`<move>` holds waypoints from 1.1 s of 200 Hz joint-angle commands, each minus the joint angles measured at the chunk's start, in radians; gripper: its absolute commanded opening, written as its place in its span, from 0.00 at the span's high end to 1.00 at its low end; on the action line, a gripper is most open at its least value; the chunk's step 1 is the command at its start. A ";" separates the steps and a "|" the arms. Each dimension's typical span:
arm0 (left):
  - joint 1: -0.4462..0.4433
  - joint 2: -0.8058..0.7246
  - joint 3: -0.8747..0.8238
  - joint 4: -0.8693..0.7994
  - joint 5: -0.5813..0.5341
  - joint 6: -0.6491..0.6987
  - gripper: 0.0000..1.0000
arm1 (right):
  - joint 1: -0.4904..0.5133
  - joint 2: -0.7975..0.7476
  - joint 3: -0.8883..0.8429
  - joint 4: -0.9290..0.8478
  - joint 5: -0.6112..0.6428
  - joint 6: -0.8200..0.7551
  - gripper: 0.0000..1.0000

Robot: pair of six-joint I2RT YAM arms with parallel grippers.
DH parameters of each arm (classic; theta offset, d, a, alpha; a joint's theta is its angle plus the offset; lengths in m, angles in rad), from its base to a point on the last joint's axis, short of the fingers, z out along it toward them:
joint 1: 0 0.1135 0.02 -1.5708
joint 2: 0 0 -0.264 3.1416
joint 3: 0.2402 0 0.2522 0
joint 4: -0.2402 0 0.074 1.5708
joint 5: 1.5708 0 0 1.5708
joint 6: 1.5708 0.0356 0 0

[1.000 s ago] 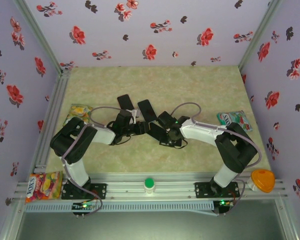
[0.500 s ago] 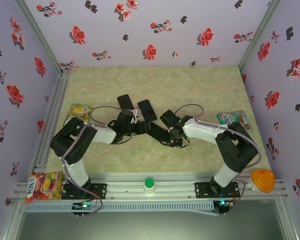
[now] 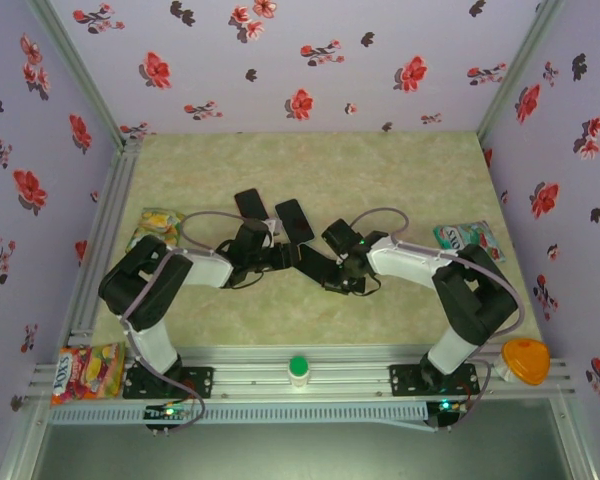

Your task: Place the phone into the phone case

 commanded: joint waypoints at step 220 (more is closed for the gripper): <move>-0.038 -0.075 0.002 -0.130 -0.059 0.054 0.59 | -0.007 -0.063 -0.025 0.032 -0.006 -0.042 0.97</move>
